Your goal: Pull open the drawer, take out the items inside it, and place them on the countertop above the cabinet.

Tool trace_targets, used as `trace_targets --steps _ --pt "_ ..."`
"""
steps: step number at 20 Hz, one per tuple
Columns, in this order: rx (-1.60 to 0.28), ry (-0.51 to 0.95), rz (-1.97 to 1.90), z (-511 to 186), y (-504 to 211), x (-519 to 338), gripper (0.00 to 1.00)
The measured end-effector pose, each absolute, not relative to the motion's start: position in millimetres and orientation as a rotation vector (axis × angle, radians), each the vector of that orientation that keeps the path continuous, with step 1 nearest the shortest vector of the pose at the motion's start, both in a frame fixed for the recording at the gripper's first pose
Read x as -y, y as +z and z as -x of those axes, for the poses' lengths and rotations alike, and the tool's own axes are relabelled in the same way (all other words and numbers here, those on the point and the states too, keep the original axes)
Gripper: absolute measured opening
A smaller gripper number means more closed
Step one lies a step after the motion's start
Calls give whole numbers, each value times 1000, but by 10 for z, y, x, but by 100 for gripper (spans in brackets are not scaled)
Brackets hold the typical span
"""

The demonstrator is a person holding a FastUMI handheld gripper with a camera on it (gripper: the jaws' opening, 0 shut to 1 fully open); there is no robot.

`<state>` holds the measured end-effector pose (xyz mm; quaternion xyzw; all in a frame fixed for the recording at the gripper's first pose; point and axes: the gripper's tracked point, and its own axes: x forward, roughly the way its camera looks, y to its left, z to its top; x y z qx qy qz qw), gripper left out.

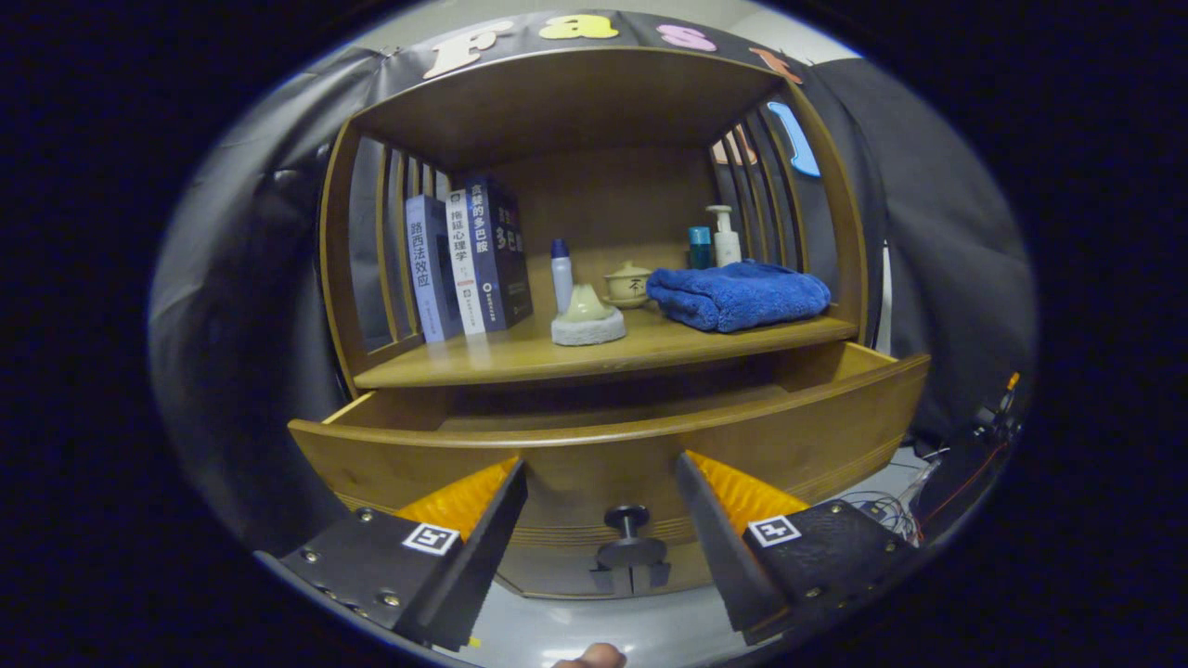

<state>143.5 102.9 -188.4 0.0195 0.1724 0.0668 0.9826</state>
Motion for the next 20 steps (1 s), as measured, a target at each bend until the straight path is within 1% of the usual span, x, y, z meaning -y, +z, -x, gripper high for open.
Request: trace_targets --steps 20 --pt "-364 125 -57 -1908 -1975 -1149 97"
